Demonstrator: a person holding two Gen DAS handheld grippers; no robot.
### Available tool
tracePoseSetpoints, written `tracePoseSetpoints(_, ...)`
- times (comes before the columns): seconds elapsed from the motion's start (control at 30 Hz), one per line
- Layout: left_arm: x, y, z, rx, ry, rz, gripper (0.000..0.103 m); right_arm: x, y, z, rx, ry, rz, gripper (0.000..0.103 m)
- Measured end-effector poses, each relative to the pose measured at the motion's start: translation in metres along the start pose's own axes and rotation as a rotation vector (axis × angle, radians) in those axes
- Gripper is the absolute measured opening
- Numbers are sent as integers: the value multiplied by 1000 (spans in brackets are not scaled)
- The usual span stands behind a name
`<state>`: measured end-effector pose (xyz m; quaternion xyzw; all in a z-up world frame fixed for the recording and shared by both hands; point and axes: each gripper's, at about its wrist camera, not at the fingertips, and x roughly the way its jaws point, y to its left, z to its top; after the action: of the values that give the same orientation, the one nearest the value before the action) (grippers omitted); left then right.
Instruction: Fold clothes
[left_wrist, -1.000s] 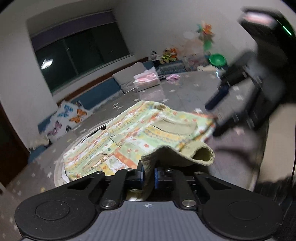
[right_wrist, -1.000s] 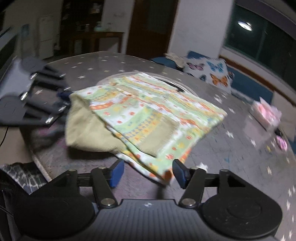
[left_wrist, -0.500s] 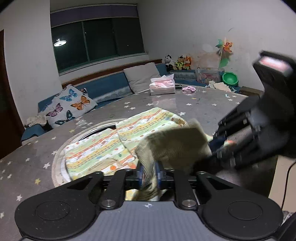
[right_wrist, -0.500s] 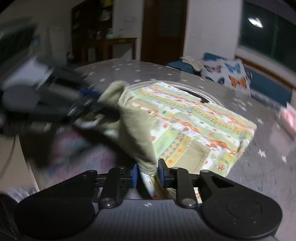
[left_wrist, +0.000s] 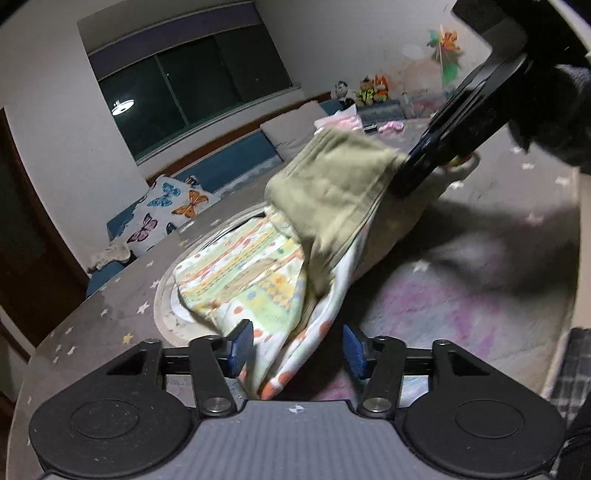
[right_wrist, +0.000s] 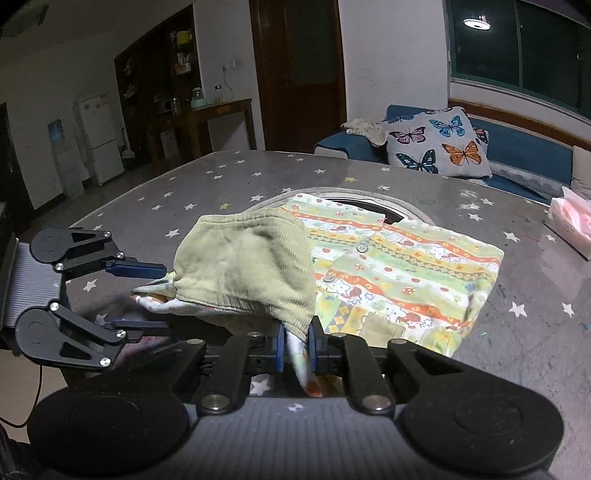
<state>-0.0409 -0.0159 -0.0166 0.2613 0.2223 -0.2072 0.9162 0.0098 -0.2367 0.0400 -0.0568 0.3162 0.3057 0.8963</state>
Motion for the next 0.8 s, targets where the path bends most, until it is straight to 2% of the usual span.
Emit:
tracePoseSetpoints(0.03,1,1,0,-5,3,5,23,-1,0,-1,3,-4,-2,10)
tracePoseSetpoints(0.13,1,6,0,-27,3,14,10,-5,1,-6,16,-22,-5,9)
tracePoseSetpoints(0.27,-22,9,7,-51,-37,11,9,-22,7,-12,22,-53,-4,8)
tracePoseSetpoints(0.43,-79,7,16,-77,-68,-50,9,-71,23,-20,0,-88,23,8)
tracePoseSetpoints(0.53,-108,4,25,-73,-89,-61,9,-99,37,-21,-25,-105,34,7)
tracePoseSetpoints(0.67,-104,15,37,-109,-90,-63,9,-96,32,-6,-35,-111,29,7)
tracePoseSetpoints(0.8,-72,42,53,-181,-48,-77,9,-83,20,14,-35,-116,20,6)
